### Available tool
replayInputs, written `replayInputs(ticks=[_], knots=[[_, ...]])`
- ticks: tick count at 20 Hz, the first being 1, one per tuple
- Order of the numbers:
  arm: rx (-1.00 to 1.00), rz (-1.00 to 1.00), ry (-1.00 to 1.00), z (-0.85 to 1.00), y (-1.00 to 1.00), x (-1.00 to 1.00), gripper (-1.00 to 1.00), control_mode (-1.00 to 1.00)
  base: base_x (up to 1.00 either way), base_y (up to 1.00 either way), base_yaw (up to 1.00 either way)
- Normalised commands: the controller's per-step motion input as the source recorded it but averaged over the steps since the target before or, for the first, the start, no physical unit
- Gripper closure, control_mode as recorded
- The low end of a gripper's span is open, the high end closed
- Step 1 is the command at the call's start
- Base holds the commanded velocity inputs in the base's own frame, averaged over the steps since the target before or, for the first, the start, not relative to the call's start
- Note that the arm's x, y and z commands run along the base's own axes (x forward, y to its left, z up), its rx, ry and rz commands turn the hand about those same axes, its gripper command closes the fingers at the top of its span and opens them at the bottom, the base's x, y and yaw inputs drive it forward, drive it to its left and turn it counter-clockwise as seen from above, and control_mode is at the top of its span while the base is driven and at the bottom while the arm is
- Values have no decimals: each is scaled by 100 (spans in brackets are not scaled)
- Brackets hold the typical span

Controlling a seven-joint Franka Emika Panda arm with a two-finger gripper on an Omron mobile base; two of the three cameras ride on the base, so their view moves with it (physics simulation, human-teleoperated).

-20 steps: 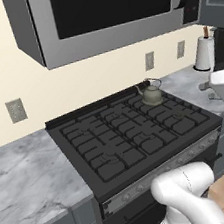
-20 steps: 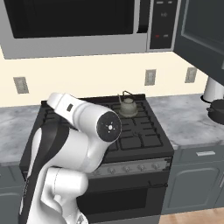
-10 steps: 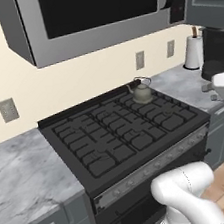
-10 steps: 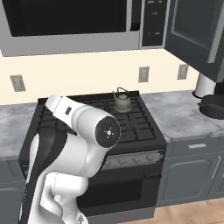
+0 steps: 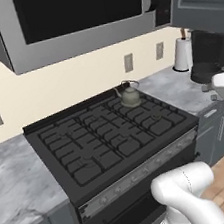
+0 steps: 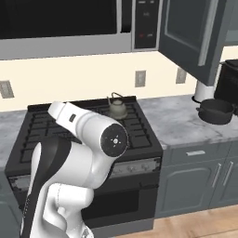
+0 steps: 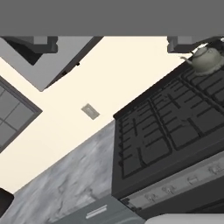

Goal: Pick the kettle from the cabinet and place it on a stove burner. Then pick the pot from the counter and place it on another stove burner. Finally, turn both burners on.

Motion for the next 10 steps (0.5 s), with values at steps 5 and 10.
replayInputs(ticks=[5, 10], knots=[[0, 0, 0, 0, 0, 0, -100, 100, 8, -45, -2], [0, 0, 0, 0, 0, 0, -100, 100, 8, -49, 0]])
